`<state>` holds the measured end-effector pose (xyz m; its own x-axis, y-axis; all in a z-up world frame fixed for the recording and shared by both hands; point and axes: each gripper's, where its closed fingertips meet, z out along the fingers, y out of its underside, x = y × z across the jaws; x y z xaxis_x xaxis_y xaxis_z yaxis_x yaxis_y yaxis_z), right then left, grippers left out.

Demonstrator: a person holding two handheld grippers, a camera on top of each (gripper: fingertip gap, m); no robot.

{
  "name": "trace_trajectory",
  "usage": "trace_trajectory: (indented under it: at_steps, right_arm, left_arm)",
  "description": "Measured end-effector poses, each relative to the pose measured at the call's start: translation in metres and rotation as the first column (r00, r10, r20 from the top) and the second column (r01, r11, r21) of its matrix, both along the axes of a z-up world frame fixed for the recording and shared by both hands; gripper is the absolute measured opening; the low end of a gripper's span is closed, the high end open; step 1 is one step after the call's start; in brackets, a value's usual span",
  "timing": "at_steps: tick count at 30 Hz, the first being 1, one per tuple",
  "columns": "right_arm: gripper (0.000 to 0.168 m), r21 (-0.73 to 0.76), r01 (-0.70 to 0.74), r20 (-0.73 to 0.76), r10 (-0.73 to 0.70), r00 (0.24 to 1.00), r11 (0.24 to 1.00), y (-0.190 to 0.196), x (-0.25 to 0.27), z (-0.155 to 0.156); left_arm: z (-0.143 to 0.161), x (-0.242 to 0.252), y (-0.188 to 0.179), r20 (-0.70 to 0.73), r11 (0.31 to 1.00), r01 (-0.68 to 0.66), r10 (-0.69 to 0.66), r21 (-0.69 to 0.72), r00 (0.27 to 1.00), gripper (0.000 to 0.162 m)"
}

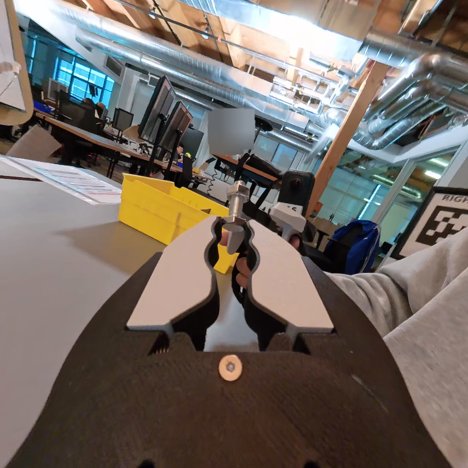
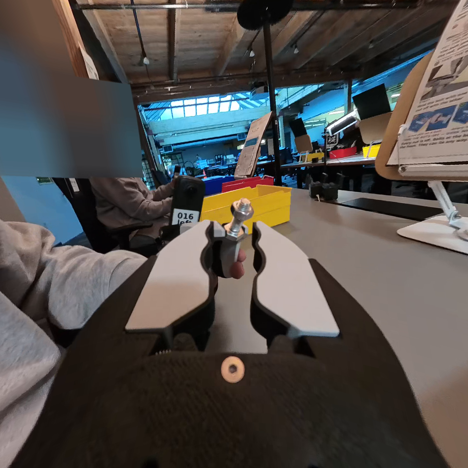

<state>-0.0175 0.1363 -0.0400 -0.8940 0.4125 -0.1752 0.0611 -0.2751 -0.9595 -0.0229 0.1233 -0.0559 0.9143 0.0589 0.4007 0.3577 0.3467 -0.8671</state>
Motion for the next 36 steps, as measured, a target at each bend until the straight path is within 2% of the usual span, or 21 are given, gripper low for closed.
trace_trajectory:
  at_steps: [5,21,23,25,30,36]
  right_arm:
    - [0.024,0.01,0.003,0.002,-0.003,1.0,1.0,-0.005,-0.002,-0.003]
    - [0.018,0.059,-0.046,0.048,0.043,0.998,0.997,-0.01,0.0,-0.013]
    - [0.018,0.067,-0.068,0.046,0.065,0.997,0.995,-0.011,0.003,-0.012]
    - [0.018,0.094,-0.098,0.034,0.095,0.995,0.991,-0.012,0.008,-0.013]
    - [0.018,0.28,-0.13,-0.022,0.141,0.99,0.951,-0.012,0.018,-0.026]
    - [0.018,0.31,-0.142,-0.038,0.162,0.986,0.94,-0.007,0.025,-0.026]
  left_arm:
    - [-0.008,0.006,0.004,-0.049,0.997,0.064,-0.066,-0.037,0.997,0.017]
    - [-0.019,0.018,0.013,-0.112,0.991,0.098,-0.108,-0.091,0.988,0.017]
    - [-0.021,0.02,0.015,-0.126,0.99,0.098,-0.111,-0.106,0.986,0.027]
    - [-0.025,0.025,0.019,-0.139,0.982,0.122,-0.142,-0.143,0.98,0.035]
    - [-0.036,0.039,0.028,-0.196,0.958,0.171,-0.218,-0.232,0.956,0.032]
    - [-0.035,0.042,0.029,-0.209,0.953,0.193,-0.243,-0.232,0.947,0.031]
